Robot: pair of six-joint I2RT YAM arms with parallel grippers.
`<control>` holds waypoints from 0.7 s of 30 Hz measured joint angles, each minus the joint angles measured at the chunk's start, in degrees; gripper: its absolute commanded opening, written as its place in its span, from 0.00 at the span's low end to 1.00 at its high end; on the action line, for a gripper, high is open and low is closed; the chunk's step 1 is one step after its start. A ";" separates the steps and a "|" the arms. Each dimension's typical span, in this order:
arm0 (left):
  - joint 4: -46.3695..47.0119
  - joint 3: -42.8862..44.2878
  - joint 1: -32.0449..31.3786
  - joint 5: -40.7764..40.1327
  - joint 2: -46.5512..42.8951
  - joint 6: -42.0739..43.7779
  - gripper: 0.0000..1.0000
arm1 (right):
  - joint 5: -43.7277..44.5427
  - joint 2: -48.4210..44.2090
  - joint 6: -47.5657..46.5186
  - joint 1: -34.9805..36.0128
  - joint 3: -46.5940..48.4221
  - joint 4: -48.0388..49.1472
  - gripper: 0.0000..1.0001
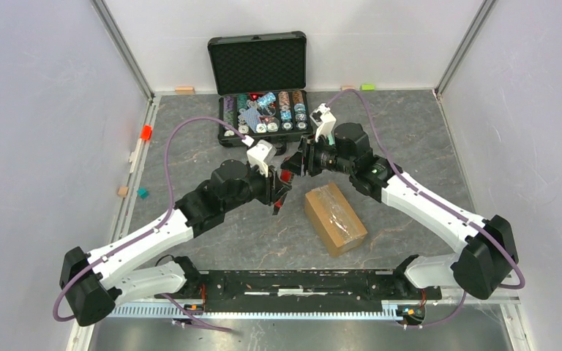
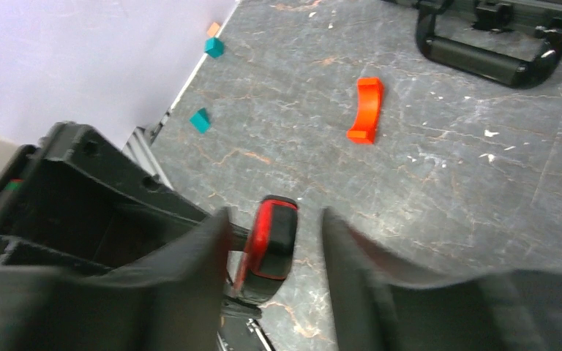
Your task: Unpack the express box
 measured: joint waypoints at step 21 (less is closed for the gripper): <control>-8.35 12.31 5.51 22.80 -3.10 5.57 0.96 | -14.67 -4.79 -17.99 -1.22 5.46 -3.69 0.00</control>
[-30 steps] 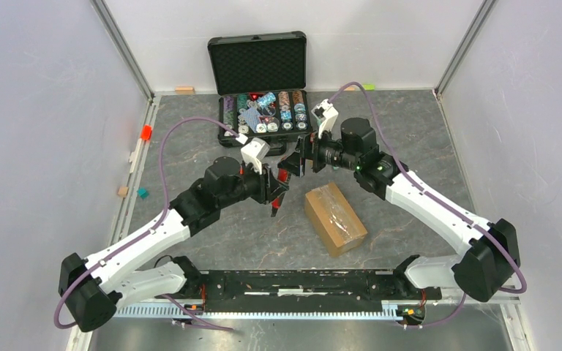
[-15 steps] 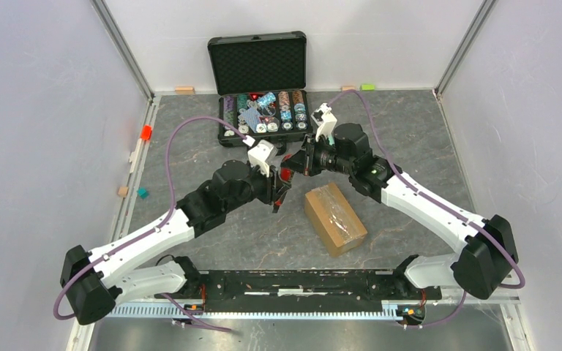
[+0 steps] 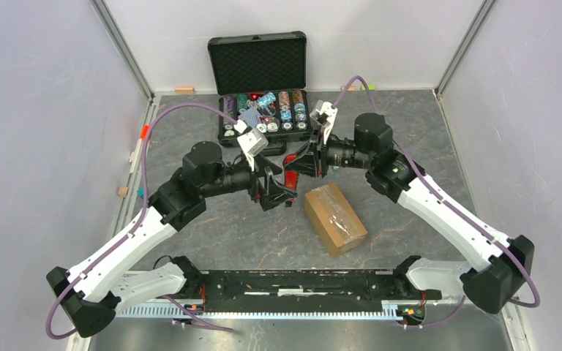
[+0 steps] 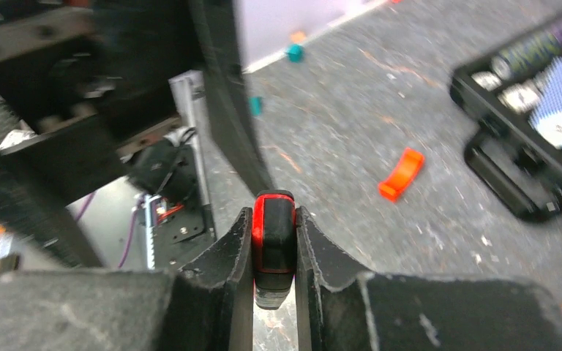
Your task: Unpack the express box
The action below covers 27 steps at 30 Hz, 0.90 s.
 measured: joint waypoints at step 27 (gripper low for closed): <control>19.21 -10.45 -0.28 16.76 -4.48 -7.63 0.49 | -24.96 -4.46 14.14 -0.37 -1.31 31.98 0.00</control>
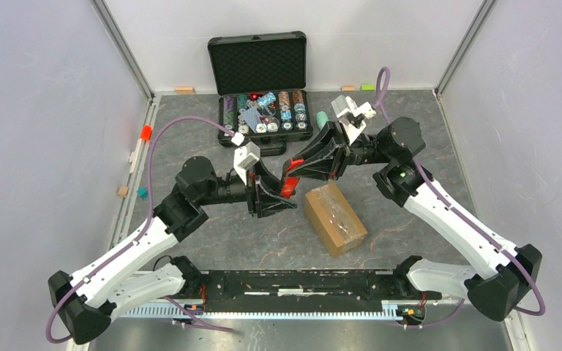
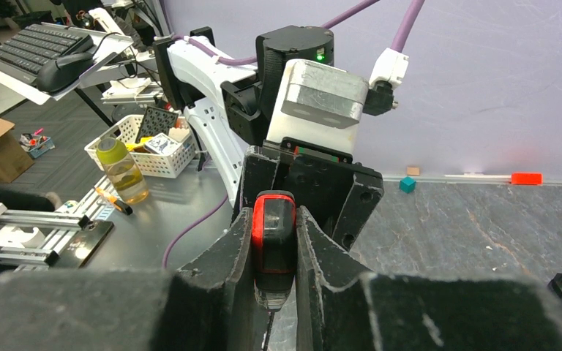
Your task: Unpack the express box
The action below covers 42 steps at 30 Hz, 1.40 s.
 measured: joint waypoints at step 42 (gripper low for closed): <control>13.51 0.15 -25.51 -93.83 16.26 34.18 0.02 | 67.82 -0.90 11.65 9.46 1.57 -27.58 0.72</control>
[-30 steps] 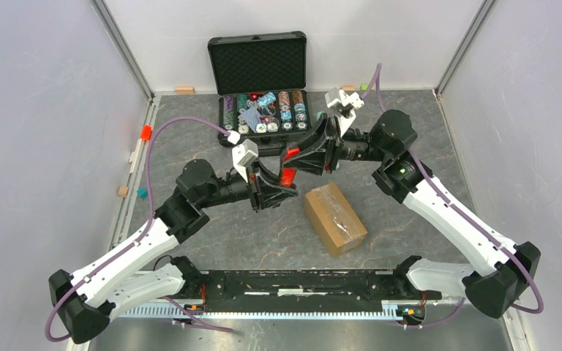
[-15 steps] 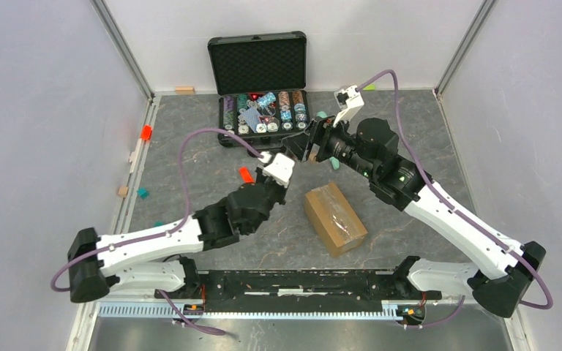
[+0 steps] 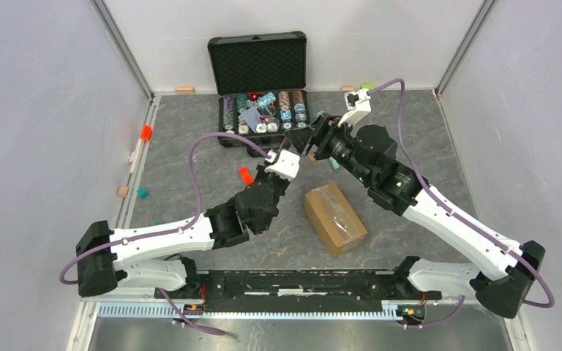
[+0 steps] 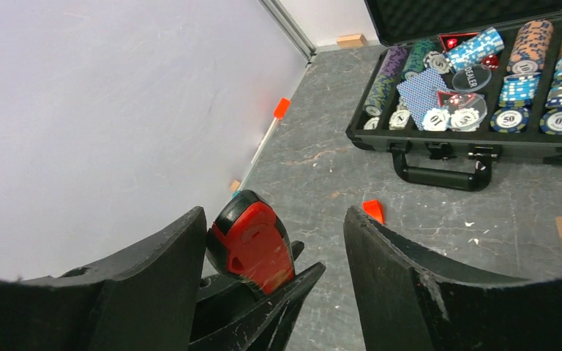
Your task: Unpack the express box
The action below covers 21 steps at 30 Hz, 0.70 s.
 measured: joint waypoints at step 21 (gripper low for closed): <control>38.29 -6.88 -0.66 -3.72 10.10 42.05 0.02 | -5.20 2.64 2.89 0.66 0.20 -5.35 0.66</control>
